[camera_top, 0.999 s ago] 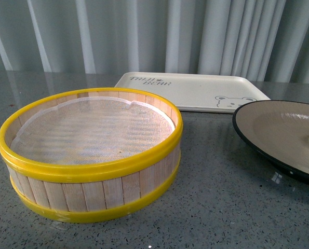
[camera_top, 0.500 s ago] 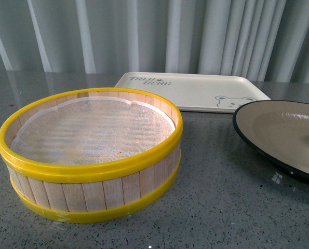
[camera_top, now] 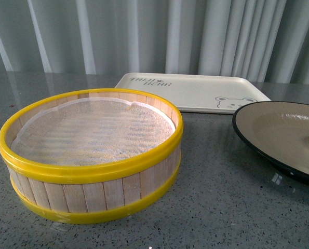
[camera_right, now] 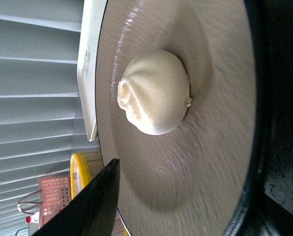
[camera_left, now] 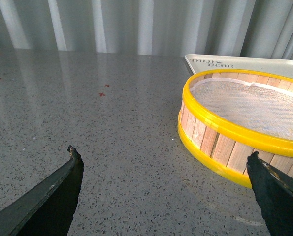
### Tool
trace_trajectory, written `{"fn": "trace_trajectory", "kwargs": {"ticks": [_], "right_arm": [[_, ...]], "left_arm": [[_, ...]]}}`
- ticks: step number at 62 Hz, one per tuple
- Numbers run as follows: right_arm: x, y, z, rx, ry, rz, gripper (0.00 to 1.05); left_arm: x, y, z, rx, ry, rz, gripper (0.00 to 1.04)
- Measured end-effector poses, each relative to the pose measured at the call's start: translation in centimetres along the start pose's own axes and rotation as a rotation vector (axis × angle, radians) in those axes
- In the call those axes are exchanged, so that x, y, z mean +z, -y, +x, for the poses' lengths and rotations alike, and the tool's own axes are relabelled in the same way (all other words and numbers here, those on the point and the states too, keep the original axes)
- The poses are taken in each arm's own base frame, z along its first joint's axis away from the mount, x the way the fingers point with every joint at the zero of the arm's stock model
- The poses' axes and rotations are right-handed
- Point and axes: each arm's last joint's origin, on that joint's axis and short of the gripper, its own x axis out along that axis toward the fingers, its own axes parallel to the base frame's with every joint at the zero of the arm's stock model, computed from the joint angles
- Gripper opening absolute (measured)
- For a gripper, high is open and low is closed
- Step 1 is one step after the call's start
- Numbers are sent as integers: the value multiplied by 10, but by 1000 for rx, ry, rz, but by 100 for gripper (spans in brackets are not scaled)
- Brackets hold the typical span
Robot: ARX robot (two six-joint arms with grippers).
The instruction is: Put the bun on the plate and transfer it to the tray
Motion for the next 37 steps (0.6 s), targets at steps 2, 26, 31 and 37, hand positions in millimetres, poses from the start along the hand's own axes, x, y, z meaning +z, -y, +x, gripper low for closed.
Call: {"fn": "trace_trajectory", "kwargs": {"ticks": [2, 26, 31, 37], "right_arm": [[-1, 0, -1, 0, -3, 0, 50], [-7, 2, -5, 13, -17, 0, 2], [-7, 1, -6, 18, -14, 0, 2], [-6, 2, -7, 30, -3, 0, 2]], "left_arm": [[0, 0, 0, 0, 0, 0, 98], [0, 0, 0, 1, 0, 0, 98], [0, 0, 0, 0, 0, 0, 98], [0, 0, 0, 0, 0, 0, 98]]}}
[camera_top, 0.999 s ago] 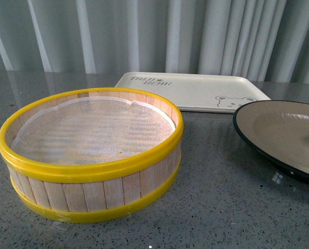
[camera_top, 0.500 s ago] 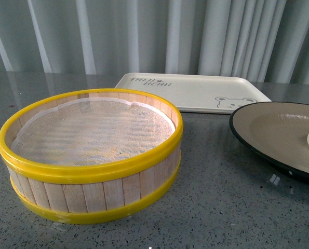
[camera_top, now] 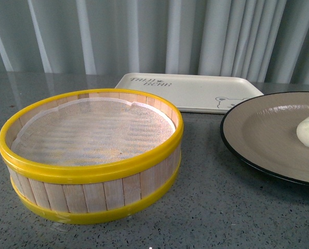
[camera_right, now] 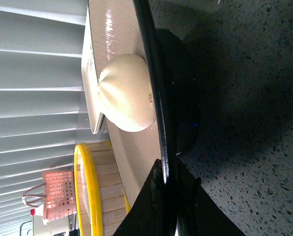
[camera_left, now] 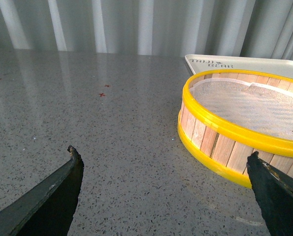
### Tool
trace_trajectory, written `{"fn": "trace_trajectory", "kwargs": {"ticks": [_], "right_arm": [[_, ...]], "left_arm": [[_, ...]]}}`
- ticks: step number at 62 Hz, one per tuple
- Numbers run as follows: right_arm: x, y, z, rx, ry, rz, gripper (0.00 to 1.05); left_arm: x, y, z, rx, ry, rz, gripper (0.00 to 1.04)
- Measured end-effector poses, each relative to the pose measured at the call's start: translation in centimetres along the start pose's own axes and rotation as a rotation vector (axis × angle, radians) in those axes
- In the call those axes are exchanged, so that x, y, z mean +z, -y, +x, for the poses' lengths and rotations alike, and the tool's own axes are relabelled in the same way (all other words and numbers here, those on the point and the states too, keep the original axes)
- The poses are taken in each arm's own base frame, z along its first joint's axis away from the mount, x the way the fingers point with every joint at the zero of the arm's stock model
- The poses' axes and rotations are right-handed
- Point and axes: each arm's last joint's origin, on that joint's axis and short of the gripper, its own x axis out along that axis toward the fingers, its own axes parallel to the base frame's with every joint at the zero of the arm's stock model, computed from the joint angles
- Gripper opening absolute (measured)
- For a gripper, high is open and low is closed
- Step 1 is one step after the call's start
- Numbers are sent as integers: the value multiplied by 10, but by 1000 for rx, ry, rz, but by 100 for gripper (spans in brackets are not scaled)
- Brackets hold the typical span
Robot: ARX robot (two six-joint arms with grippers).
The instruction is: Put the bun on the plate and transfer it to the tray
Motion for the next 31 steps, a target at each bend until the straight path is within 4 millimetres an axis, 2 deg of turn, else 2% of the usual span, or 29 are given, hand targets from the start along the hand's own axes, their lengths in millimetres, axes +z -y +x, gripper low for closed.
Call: {"fn": "trace_trajectory", "kwargs": {"ticks": [11, 19, 25, 31], "right_arm": [[6, -3, -2, 46, 73, 32, 2], [15, -18, 1, 95, 113, 33, 2], [25, -39, 15, 144, 131, 11, 2], [34, -51, 33, 169, 131, 7, 2]], "left_arm": [[0, 0, 0, 0, 0, 0, 98], [0, 0, 0, 0, 0, 0, 98], [0, 0, 0, 0, 0, 0, 98], [0, 0, 0, 0, 0, 0, 98]]}}
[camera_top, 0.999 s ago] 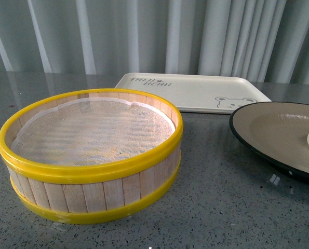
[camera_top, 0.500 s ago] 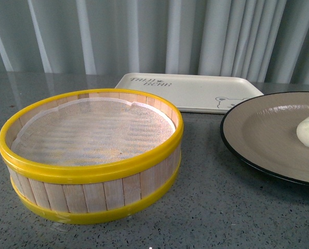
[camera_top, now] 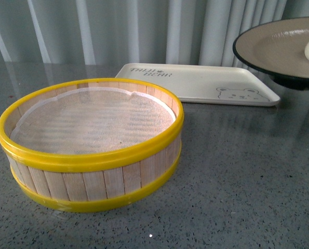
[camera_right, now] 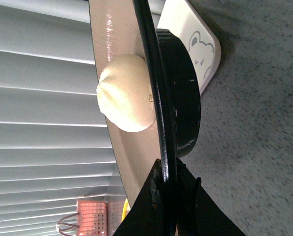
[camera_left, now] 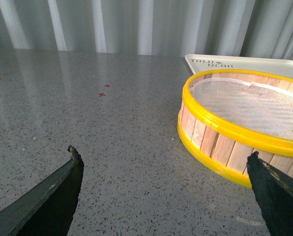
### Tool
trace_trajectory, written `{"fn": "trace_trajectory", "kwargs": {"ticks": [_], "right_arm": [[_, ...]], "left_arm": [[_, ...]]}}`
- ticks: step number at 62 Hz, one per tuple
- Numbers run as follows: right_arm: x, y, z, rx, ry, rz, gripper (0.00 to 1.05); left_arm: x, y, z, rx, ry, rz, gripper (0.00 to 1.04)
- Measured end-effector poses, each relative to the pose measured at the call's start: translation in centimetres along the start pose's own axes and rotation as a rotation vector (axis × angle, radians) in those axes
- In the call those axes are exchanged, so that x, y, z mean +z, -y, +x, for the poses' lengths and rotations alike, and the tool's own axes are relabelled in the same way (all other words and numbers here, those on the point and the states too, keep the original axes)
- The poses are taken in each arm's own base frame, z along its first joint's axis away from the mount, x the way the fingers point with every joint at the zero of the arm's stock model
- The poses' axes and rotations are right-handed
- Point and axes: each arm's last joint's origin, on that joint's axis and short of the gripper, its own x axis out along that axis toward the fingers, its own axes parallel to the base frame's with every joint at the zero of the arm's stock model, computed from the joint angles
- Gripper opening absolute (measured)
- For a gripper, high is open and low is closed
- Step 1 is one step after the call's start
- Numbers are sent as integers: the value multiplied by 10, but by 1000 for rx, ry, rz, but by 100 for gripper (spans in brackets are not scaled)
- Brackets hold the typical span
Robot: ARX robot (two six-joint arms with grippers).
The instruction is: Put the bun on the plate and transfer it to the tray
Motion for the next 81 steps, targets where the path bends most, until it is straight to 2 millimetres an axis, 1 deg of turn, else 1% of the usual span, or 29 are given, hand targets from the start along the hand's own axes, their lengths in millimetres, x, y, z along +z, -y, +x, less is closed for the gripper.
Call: {"fn": "trace_trajectory", "kwargs": {"ticks": [1, 5, 6, 12, 16, 24, 29, 31, 42, 52, 60, 71, 81], "right_arm": [[1, -1, 2, 2, 1, -1, 2], [8, -5, 25, 20, 7, 14, 2], [10, -7, 34, 23, 8, 19, 2], [18, -13, 62, 28, 4, 41, 2], [22, -15, 78, 29, -5, 52, 2], [28, -18, 121, 24, -36, 89, 2], [29, -19, 142, 19, -56, 116, 2], [28, -20, 153, 15, -67, 127, 2], [20, -21, 187, -16, -102, 156, 2], [13, -20, 209, -36, -129, 167, 2], [9, -17, 219, -59, -138, 170, 2], [2, -15, 222, -72, -143, 164, 2], [-1, -15, 222, -71, -141, 159, 2]], "left_arm": [[0, 0, 0, 0, 0, 0, 98], [0, 0, 0, 0, 0, 0, 98], [0, 0, 0, 0, 0, 0, 98], [0, 0, 0, 0, 0, 0, 98], [0, 0, 0, 0, 0, 0, 98], [0, 0, 0, 0, 0, 0, 98], [0, 0, 0, 0, 0, 0, 98], [0, 0, 0, 0, 0, 0, 98], [0, 0, 0, 0, 0, 0, 98], [0, 0, 0, 0, 0, 0, 98], [0, 0, 0, 0, 0, 0, 98], [0, 0, 0, 0, 0, 0, 98], [0, 0, 0, 0, 0, 0, 98]]}}
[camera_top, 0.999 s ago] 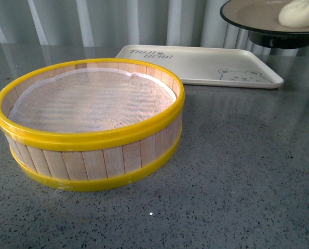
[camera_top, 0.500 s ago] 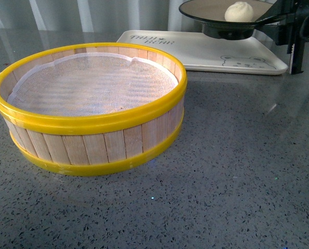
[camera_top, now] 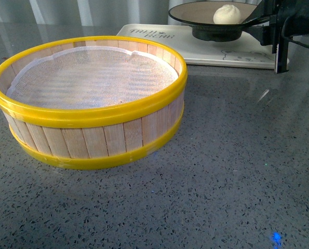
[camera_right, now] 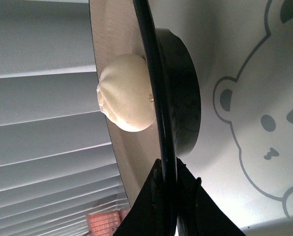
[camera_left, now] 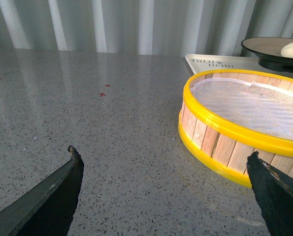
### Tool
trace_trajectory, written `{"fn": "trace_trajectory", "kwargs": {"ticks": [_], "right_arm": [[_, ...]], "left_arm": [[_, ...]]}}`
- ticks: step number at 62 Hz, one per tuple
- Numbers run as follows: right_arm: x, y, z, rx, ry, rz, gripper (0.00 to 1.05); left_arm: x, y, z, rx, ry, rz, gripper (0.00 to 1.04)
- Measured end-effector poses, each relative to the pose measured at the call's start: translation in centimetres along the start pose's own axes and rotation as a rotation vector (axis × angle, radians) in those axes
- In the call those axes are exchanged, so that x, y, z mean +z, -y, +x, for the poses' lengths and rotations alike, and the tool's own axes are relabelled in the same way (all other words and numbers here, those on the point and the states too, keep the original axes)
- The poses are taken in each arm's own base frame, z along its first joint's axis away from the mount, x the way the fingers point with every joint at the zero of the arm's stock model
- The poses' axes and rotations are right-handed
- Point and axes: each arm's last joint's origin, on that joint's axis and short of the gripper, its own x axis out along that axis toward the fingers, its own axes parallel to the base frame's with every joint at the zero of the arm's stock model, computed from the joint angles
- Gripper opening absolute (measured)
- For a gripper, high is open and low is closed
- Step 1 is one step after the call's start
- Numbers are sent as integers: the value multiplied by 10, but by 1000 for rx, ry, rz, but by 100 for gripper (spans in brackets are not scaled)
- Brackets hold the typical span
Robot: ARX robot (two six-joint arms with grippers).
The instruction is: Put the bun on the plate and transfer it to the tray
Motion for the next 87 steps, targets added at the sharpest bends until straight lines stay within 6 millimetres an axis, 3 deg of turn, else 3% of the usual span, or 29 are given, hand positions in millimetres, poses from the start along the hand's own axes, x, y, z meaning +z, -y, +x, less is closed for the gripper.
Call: {"fn": "trace_trajectory", "kwargs": {"ticks": [57, 62, 68, 73, 87], "right_arm": [[-3, 14, 3, -39, -3, 22, 2], [-2, 14, 3, -40, 3, 25, 11], [-2, 15, 3, -41, 6, 29, 8], [-2, 15, 2, -41, 6, 30, 15], [-3, 13, -2, -33, 9, 29, 49]], "left_arm": [[0, 0, 0, 0, 0, 0, 98], [0, 0, 0, 0, 0, 0, 98], [0, 0, 0, 0, 0, 0, 98], [0, 0, 0, 0, 0, 0, 98], [0, 0, 0, 0, 0, 0, 98]]}}
